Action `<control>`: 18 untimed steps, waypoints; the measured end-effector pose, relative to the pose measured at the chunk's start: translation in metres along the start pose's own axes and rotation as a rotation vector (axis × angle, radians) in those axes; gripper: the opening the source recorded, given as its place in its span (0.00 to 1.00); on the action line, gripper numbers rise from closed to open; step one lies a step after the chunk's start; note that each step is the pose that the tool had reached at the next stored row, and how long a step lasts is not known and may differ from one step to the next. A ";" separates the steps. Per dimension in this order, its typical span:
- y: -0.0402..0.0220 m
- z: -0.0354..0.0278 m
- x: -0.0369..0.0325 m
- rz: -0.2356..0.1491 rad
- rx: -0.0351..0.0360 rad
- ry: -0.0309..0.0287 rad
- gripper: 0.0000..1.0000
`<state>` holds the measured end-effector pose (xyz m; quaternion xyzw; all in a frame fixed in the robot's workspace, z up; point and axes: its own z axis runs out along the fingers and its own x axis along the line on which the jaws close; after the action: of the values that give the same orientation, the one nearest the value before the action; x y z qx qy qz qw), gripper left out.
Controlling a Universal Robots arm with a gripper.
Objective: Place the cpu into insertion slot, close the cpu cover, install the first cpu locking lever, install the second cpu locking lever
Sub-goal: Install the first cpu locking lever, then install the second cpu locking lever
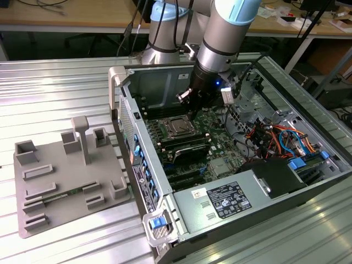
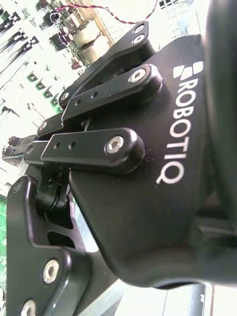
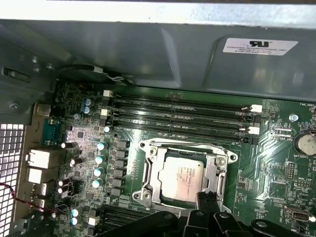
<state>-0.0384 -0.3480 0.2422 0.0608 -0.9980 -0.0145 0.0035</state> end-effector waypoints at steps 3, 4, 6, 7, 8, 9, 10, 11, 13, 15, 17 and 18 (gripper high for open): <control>0.0000 0.0000 0.0000 0.000 -0.0001 0.0000 0.11; 0.0000 0.0000 0.0000 0.000 -0.0001 0.0000 0.11; 0.0000 0.0000 0.0000 0.000 -0.0002 0.0000 0.11; 0.0000 0.0000 0.0000 0.000 -0.0002 0.0000 0.11; -0.0003 -0.0001 0.0000 0.000 -0.0001 0.0000 0.11; -0.0018 -0.0001 0.0002 0.000 -0.0002 0.0000 0.11; -0.0054 -0.0002 0.0005 0.000 -0.0002 0.0000 0.11; -0.0069 -0.0002 0.0007 0.000 -0.0002 0.0000 0.11; -0.0095 -0.0003 0.0009 0.000 -0.0002 0.0000 0.11; -0.0132 -0.0003 0.0012 0.000 -0.0002 0.0000 0.11; -0.0174 0.0001 0.0003 0.001 -0.0003 0.0003 0.11; -0.0182 0.0005 0.0001 0.003 -0.0002 0.0004 0.11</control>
<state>-0.0363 -0.3661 0.2412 0.0594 -0.9981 -0.0146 0.0037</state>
